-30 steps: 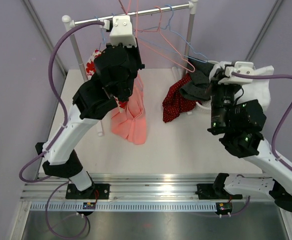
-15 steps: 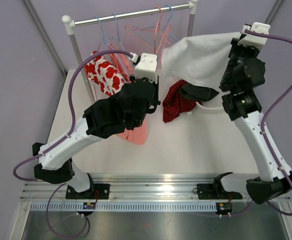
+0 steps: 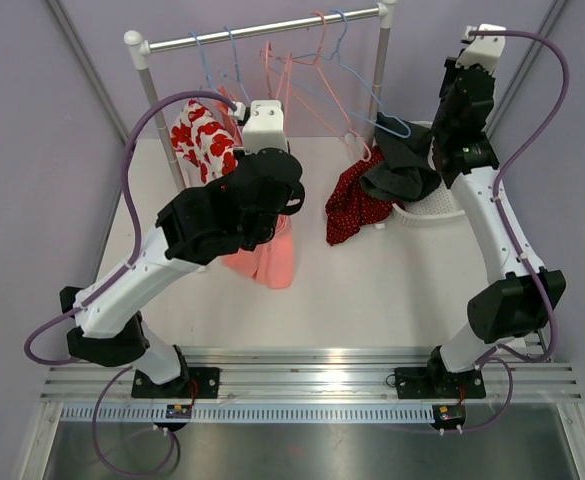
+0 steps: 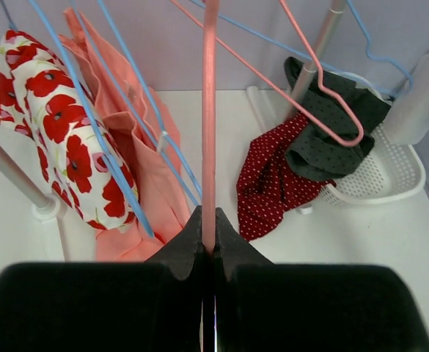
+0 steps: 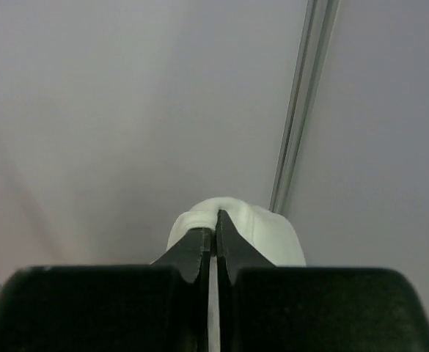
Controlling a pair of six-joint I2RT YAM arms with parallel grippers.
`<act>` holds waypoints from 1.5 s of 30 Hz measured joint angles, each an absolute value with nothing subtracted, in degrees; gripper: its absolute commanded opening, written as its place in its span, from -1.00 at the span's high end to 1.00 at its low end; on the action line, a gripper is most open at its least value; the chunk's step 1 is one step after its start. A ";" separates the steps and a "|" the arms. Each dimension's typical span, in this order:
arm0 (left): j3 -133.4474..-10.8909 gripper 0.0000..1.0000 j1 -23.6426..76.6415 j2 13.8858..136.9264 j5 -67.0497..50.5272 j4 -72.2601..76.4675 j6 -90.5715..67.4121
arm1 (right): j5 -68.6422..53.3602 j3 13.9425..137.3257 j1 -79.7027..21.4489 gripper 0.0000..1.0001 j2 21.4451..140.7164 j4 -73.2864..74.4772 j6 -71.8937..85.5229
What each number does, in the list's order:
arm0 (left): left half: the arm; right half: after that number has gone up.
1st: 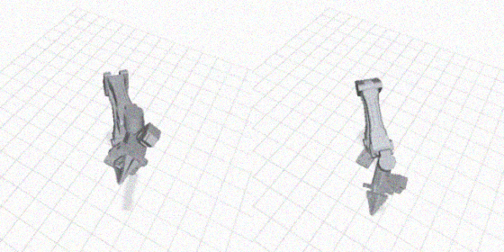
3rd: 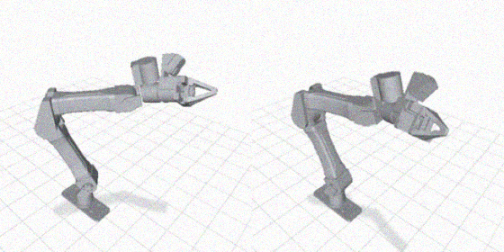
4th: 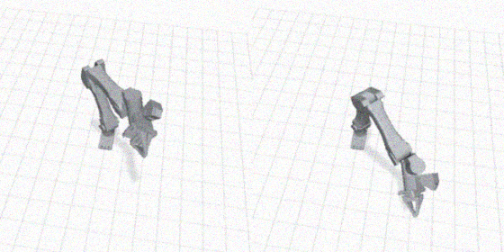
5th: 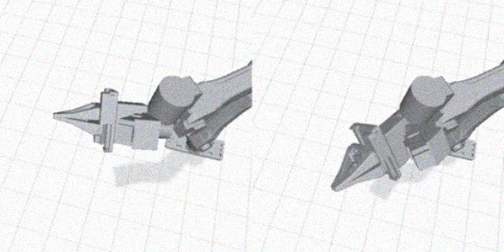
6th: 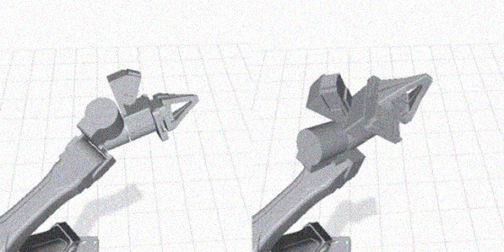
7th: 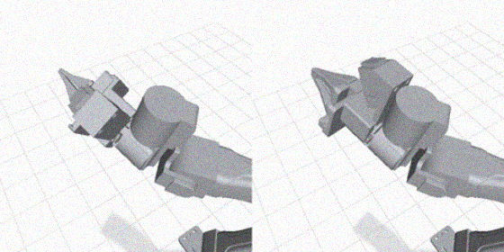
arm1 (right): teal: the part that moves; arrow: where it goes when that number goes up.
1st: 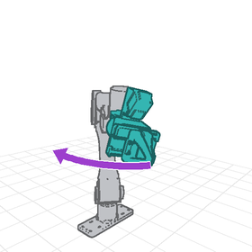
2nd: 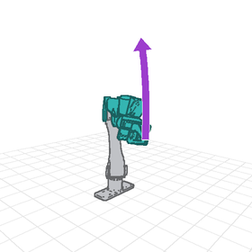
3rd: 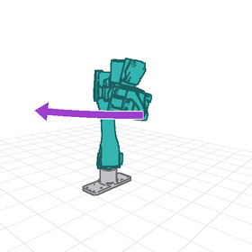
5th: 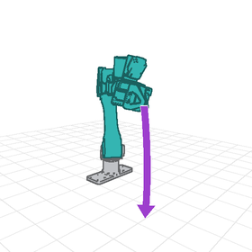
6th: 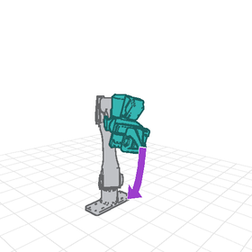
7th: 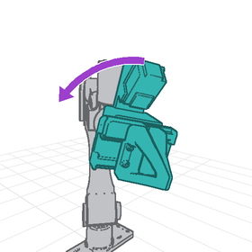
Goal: Remove the skirt from the hanger
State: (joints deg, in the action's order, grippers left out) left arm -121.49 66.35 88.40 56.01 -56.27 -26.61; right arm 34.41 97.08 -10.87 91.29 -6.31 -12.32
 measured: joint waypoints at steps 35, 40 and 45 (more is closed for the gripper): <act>-137.56 1.00 40.84 114.30 39.29 -35.81 -17.58 | 9.34 54.26 -10.81 -0.99 74.04 -3.46 26.65; -138.39 1.00 37.04 118.54 35.79 -32.93 -19.03 | 8.05 50.83 -10.98 -0.99 67.92 -2.57 26.17; -138.82 1.00 35.57 120.64 34.09 -32.91 -20.21 | 7.51 47.59 -11.38 -0.98 64.27 -0.73 25.89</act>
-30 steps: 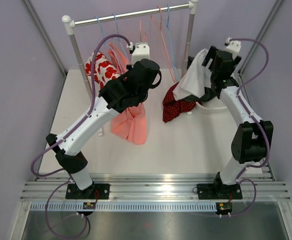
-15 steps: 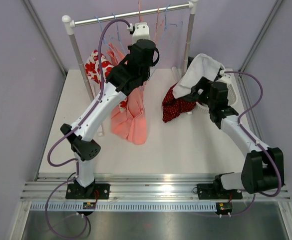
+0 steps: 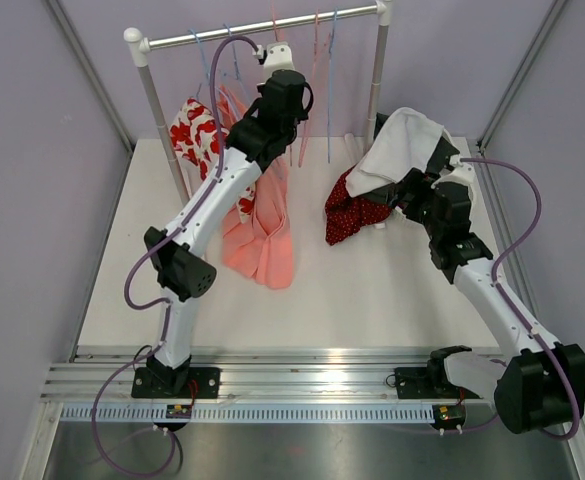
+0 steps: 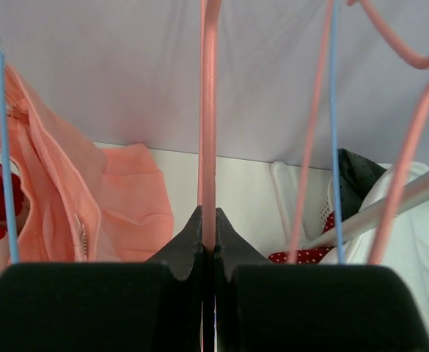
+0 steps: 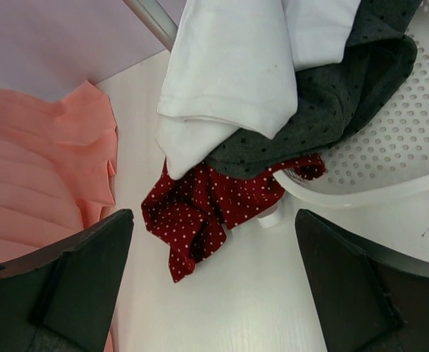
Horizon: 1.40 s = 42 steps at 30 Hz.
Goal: Remove the skirt from the hanger
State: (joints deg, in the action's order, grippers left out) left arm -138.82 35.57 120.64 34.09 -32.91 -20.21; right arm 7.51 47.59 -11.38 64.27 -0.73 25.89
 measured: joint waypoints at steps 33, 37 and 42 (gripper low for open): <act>-129.05 -0.36 41.06 99.04 37.04 -37.26 -18.15 | 9.56 45.50 -16.27 -0.97 50.43 11.92 25.85; -129.08 -0.36 39.88 100.03 38.28 -37.80 -17.98 | 9.82 44.45 -16.29 -0.98 50.15 12.10 25.47; -129.08 -0.37 38.72 100.79 39.77 -37.95 -18.00 | 10.02 43.57 -16.29 -0.98 50.15 12.29 25.06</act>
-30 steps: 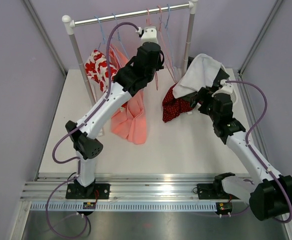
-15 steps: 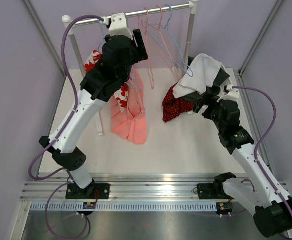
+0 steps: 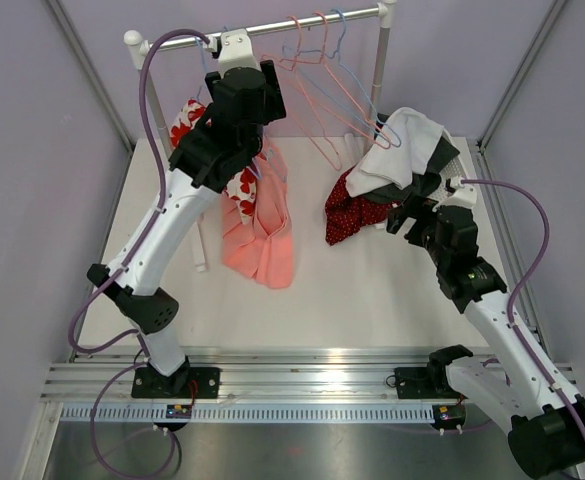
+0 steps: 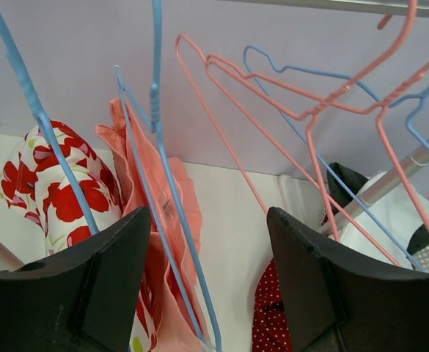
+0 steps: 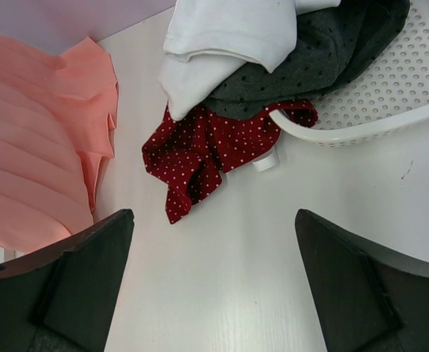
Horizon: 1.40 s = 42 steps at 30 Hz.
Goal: Remove the skirt from the hanger
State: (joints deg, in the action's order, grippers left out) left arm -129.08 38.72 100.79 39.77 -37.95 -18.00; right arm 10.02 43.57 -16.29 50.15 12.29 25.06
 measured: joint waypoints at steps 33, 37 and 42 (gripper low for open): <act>-131.68 1.00 33.50 110.19 35.73 -44.05 -22.65 | 8.69 42.19 -16.32 -0.95 51.35 11.38 23.75; -132.90 1.00 34.11 109.49 35.24 -46.33 -21.96 | 5.89 45.08 -16.95 -0.95 50.81 12.93 23.88; -135.13 1.00 36.49 106.80 35.24 -48.95 -21.23 | 4.01 56.14 -23.27 -0.99 52.07 13.43 23.09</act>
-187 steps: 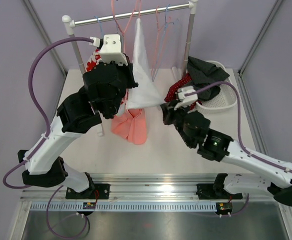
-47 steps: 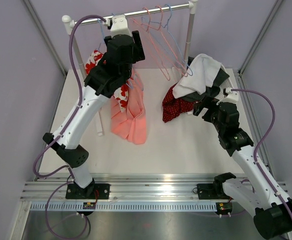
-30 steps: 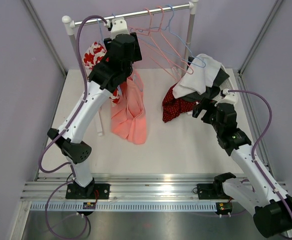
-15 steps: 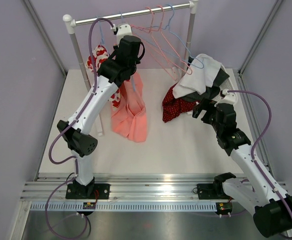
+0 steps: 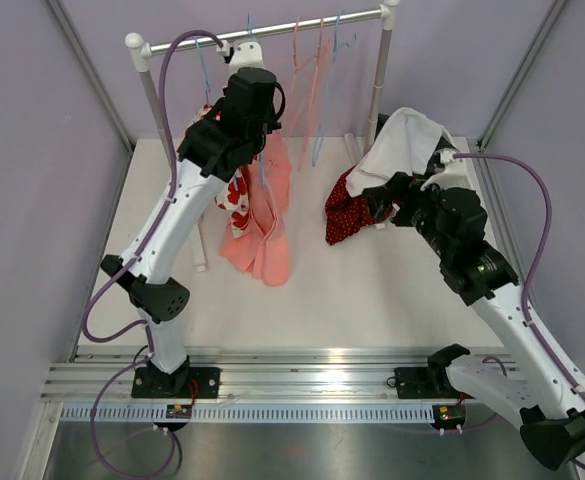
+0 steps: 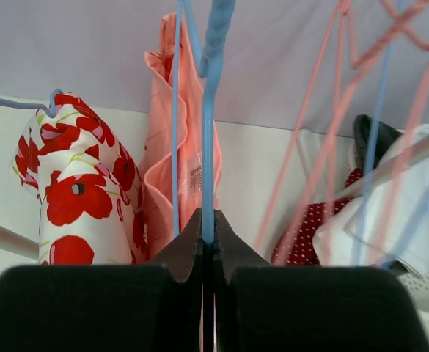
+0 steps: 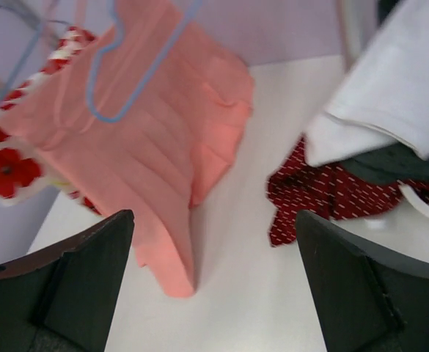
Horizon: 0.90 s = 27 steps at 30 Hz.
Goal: Remove the skirt from the hanger
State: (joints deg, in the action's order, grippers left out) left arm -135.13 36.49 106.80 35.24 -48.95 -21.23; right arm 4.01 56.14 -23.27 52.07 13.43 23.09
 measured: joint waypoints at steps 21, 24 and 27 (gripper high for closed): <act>-136.81 1.00 52.03 96.31 40.66 -52.31 -21.56 | 35.57 76.71 -72.77 -0.99 74.61 12.99 13.80; -135.90 1.00 53.58 94.04 41.71 -53.06 -21.89 | 39.31 76.71 -73.06 -0.91 75.70 12.69 12.86; -134.67 1.00 54.92 91.20 42.50 -53.67 -22.33 | 42.33 76.71 -73.23 -0.44 75.88 12.49 12.05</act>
